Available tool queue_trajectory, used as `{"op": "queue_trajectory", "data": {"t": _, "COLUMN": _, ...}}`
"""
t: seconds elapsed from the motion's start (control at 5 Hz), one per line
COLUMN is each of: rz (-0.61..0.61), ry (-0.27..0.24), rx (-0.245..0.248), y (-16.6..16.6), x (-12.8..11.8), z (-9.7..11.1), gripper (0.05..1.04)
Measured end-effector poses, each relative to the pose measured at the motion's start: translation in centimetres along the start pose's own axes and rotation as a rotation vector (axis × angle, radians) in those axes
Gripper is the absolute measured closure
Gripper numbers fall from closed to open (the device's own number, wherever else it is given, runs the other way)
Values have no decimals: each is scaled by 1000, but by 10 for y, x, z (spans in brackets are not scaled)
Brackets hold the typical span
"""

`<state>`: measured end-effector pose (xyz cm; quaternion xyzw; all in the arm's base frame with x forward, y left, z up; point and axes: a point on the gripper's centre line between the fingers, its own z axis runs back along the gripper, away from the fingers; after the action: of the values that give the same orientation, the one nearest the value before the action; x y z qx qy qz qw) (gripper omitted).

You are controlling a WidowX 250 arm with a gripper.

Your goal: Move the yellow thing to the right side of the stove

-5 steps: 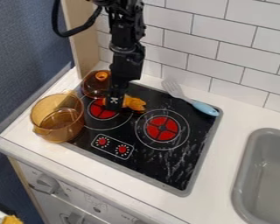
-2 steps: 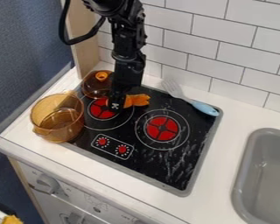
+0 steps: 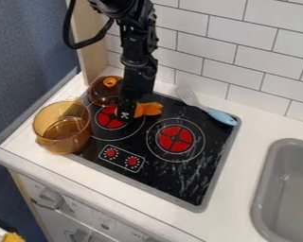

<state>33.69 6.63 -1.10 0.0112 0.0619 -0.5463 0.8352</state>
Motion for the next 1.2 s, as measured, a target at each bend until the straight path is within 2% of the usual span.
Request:
{"op": "queue_trajectory", "data": {"t": 0.2, "rz": -12, "ry": -30, "rx": 13, "y": -9, "x": 10, "z": 20, "gripper": 662}}
{"op": "queue_trajectory", "data": {"t": 0.4, "rz": -33, "ry": -54, "rx": 60, "y": -26, "x": 23, "z": 46, "gripper": 662}}
{"op": "queue_trajectory", "data": {"t": 0.6, "rz": -51, "ry": -102, "rx": 101, "y": -51, "x": 43, "z": 66, "gripper": 662}}
{"op": "queue_trajectory", "data": {"t": 0.8, "rz": -50, "ry": -159, "rx": 132, "y": -73, "x": 76, "z": 69, "gripper": 662}}
{"op": "queue_trajectory", "data": {"t": 1.0, "rz": 52, "ry": -169, "rx": 111, "y": -101, "x": 113, "z": 72, "gripper": 662}}
{"op": "queue_trajectory", "data": {"t": 1.2, "rz": 141, "ry": -176, "rx": 53, "y": -124, "x": 136, "z": 64, "gripper": 662}}
